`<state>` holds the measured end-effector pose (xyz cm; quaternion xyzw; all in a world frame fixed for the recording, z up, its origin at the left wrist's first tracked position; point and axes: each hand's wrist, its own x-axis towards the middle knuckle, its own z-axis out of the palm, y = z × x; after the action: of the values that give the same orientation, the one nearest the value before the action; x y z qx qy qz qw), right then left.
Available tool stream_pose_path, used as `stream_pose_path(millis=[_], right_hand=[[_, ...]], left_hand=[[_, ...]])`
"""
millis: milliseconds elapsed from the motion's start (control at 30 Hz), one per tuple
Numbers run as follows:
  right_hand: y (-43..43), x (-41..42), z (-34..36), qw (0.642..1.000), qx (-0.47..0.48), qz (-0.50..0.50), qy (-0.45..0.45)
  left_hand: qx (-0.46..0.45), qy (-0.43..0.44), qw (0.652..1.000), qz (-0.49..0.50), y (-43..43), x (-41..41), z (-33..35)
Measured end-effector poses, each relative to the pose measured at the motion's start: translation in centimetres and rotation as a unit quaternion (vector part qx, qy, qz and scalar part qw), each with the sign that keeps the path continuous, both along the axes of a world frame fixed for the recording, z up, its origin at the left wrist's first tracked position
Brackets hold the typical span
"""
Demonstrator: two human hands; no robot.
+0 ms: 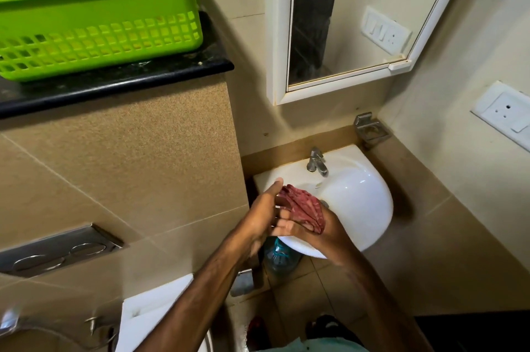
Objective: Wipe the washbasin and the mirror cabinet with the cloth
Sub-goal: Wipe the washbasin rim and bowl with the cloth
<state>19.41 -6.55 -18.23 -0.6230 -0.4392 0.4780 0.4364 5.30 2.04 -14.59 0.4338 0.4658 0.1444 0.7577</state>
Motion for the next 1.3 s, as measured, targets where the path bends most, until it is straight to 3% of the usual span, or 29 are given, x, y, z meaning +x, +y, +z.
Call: stream_pose_path(millis=[233,400,567,767,967,1100,1233,1300], right_hand=[[1.9,4.3,-2.2,0.976,-0.013,-0.093,0.196],[4.4,8.1,-3.6,0.951,-0.062,-0.128,0.273],[8.0,11.4,-6.5,0.953,-0.118,-0.124,0.249],[11.8,12.8,-12.7,0.977,-0.124,-0.059,0.161],[13.8,12.4,-19.9,0.985,-0.144,-0.018,0.097],[15.6,10.7,-22.8,0.988,-0.131,-0.025,0.071],[18.6,8.3,-23.1,0.995,-0.025,0.037,0.086],[21.1,7.2,-23.1,0.994,0.076,0.047,0.057]], left_hand=[[0.043,0.022,0.998,0.032,2.0,2.8,-0.3],[0.108,0.059,0.985,0.124,3.3,4.6,-3.7],[0.160,0.217,0.949,0.164,5.7,5.5,-11.1],[0.231,0.427,0.872,0.058,8.5,6.5,-19.4],[0.234,0.484,0.843,-0.015,10.9,7.9,-25.6],[0.250,0.505,0.826,-0.001,11.9,7.2,-29.9],[0.282,0.484,0.828,0.029,11.8,6.3,-33.4],[0.308,0.470,0.825,0.050,11.7,6.1,-34.6]])
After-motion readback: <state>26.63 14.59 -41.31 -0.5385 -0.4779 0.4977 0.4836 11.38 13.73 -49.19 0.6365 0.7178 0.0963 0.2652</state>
